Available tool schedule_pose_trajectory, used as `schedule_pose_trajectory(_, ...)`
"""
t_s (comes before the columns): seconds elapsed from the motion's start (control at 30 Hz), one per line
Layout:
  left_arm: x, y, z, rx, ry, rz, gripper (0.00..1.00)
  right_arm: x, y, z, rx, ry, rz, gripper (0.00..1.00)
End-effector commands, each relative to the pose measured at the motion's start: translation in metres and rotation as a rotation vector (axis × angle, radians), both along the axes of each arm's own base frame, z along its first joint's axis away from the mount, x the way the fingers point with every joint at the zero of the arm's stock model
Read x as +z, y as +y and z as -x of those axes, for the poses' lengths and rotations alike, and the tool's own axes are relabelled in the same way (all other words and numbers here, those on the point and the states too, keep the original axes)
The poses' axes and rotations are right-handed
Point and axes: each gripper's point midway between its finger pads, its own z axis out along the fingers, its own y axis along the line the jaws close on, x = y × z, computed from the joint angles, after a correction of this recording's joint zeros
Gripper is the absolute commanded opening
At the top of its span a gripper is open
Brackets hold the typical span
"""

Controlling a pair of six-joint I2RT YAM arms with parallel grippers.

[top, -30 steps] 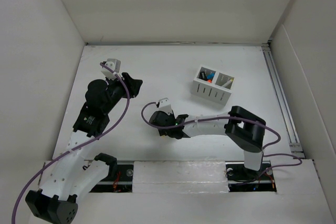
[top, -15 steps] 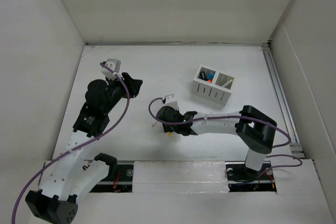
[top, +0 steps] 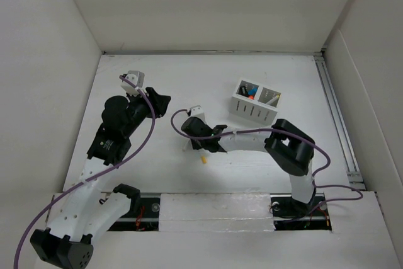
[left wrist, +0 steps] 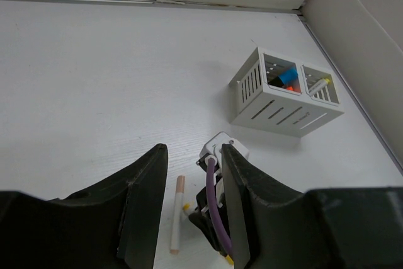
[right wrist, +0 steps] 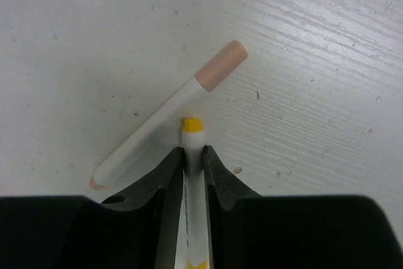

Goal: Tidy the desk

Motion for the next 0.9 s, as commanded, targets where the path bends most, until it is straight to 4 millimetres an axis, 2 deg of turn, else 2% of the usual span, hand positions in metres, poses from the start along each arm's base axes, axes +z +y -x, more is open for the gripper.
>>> schedule_pose_trajectory(0.0, 0.023, 0.0, 0.0, -0.001, -0.068, 0.027, 0.36, -0.007, -0.001, 0.004, 0.017, 0.029, 0.005, 0.23)
schedule_pose_trajectory(0.03, 0.02, -0.001, -0.001, -0.002, -0.059, 0.025, 0.36, -0.005, -0.002, 0.004, 0.013, 0.026, 0.0, 0.17)
schedule_pose_trajectory(0.07, 0.021, -0.002, -0.001, -0.005, -0.061, 0.025, 0.36, -0.006, -0.007, 0.002, -0.003, 0.03, -0.002, 0.07)
schedule_pose_trajectory(0.1, 0.021, -0.002, -0.001, -0.007, -0.06, 0.024, 0.36, -0.002, -0.011, 0.004, -0.005, 0.026, -0.009, 0.04)
schedule_pose_trajectory(0.13, 0.021, -0.002, -0.001, -0.008, -0.061, 0.024, 0.36, 0.001, -0.012, 0.005, -0.006, 0.023, -0.017, 0.02)
schedule_pose_trajectory(0.17, 0.021, -0.001, -0.002, -0.001, -0.062, 0.024, 0.36, 0.012, -0.021, 0.003, -0.029, 0.007, -0.03, 0.0)
schedule_pose_trajectory(0.23, 0.02, -0.001, -0.003, -0.001, -0.057, 0.022, 0.36, 0.015, -0.027, 0.0, -0.046, 0.001, -0.036, 0.0)
schedule_pose_trajectory(0.37, 0.019, -0.004, -0.002, -0.013, -0.054, 0.022, 0.36, 0.043, -0.044, -0.012, -0.093, -0.041, -0.098, 0.0)
schedule_pose_trajectory(0.4, 0.019, -0.003, -0.002, -0.01, -0.053, 0.023, 0.36, 0.06, -0.052, -0.024, -0.126, -0.071, -0.135, 0.0)
schedule_pose_trajectory(0.47, 0.018, -0.003, -0.003, -0.01, -0.05, 0.022, 0.36, 0.075, -0.065, -0.038, -0.168, -0.095, -0.169, 0.0)
schedule_pose_trajectory(0.5, 0.018, -0.004, -0.003, -0.012, -0.047, 0.023, 0.35, 0.085, -0.077, -0.052, -0.209, -0.112, -0.191, 0.0)
schedule_pose_trajectory(0.53, 0.018, -0.005, -0.003, -0.017, -0.049, 0.023, 0.35, 0.102, -0.083, -0.06, -0.223, -0.146, -0.226, 0.0)
schedule_pose_trajectory(0.6, 0.019, -0.004, -0.001, -0.017, -0.055, 0.023, 0.35, 0.125, -0.094, -0.077, -0.262, -0.205, -0.279, 0.0)
schedule_pose_trajectory(0.63, 0.021, -0.002, -0.001, -0.007, -0.062, 0.026, 0.35, 0.142, -0.109, -0.089, -0.304, -0.245, -0.296, 0.0)
schedule_pose_trajectory(0.67, 0.02, -0.001, -0.001, -0.004, -0.059, 0.023, 0.35, 0.155, -0.117, -0.097, -0.335, -0.278, -0.316, 0.0)
schedule_pose_trajectory(0.73, 0.02, -0.003, -0.001, -0.011, -0.058, 0.025, 0.35, 0.173, -0.14, -0.114, -0.407, -0.336, -0.344, 0.0)
schedule_pose_trajectory(0.8, 0.021, -0.004, 0.0, -0.022, -0.059, 0.027, 0.35, 0.196, -0.154, -0.126, -0.448, -0.402, -0.4, 0.0)
schedule_pose_trajectory(0.87, 0.02, -0.003, 0.001, -0.016, -0.06, 0.027, 0.35, 0.204, -0.181, -0.141, -0.524, -0.447, -0.398, 0.0)
